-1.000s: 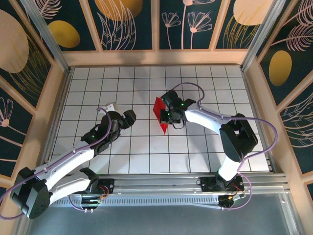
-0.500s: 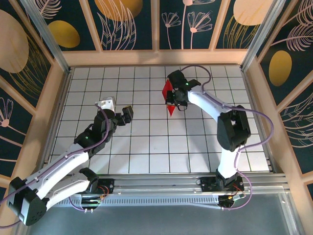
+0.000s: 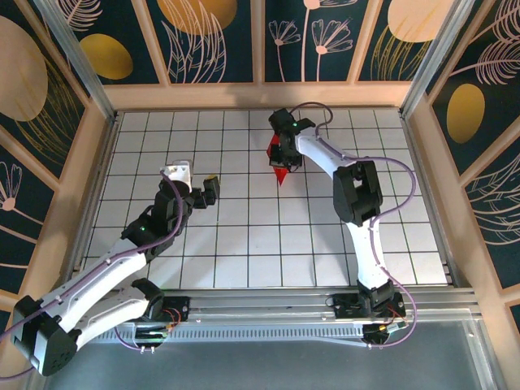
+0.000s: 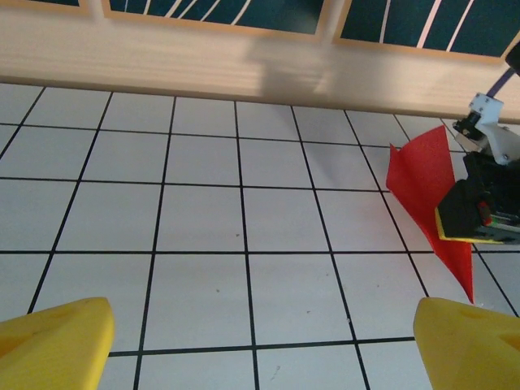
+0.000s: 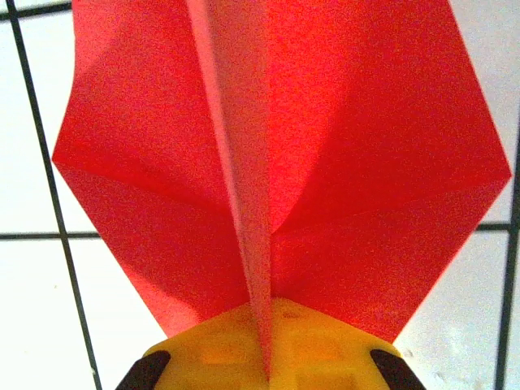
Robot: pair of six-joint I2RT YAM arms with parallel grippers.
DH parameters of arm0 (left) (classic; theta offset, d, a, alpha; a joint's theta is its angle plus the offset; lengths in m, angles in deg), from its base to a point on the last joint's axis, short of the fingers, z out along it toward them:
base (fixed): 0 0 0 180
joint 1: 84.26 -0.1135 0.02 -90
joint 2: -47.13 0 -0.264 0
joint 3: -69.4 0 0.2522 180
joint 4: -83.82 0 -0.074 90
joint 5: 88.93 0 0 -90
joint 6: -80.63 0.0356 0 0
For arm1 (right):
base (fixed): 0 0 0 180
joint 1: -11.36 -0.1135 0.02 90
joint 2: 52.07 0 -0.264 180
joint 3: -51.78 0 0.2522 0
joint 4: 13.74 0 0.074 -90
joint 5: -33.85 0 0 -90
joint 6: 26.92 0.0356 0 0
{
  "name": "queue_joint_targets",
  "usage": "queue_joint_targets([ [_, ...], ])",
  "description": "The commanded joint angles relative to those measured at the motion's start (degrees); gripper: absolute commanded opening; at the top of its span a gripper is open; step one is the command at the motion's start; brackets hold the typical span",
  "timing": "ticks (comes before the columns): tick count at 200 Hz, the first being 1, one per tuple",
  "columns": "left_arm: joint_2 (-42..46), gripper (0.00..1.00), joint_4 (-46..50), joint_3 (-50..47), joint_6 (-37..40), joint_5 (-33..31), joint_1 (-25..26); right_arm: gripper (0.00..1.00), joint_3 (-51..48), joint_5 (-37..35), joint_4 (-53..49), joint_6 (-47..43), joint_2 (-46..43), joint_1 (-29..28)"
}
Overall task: Fold a paper plane with a square sheet of paper (fold left side to right side)
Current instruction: Place the paper plane at the top-center of the table.
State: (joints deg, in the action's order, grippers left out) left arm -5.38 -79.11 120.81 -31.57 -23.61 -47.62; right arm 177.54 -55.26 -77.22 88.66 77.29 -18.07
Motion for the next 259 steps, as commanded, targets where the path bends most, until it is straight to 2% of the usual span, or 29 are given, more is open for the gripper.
queue_joint_targets([
  [1,-0.05,0.95,0.55,0.43,1.16,-0.48,-0.31,0.05,3.5,-1.49,-2.84,0.23,3.49,0.16],
  [103,-0.49,0.95,0.82,-0.26,0.65,0.24,-0.33,0.06,4.9,-1.1,-2.27,0.76,7.53,0.54],
  [213,-0.14,0.95,1.43,-0.63,0.34,0.28,-0.27,0.16,2.54,-1.59,-1.09,0.09,8.19,0.29],
  [259,-0.14,0.95,1.6,-0.57,0.35,0.15,-0.27,0.25,2.43,-1.59,-1.52,-0.62,8.28,0.03],
])
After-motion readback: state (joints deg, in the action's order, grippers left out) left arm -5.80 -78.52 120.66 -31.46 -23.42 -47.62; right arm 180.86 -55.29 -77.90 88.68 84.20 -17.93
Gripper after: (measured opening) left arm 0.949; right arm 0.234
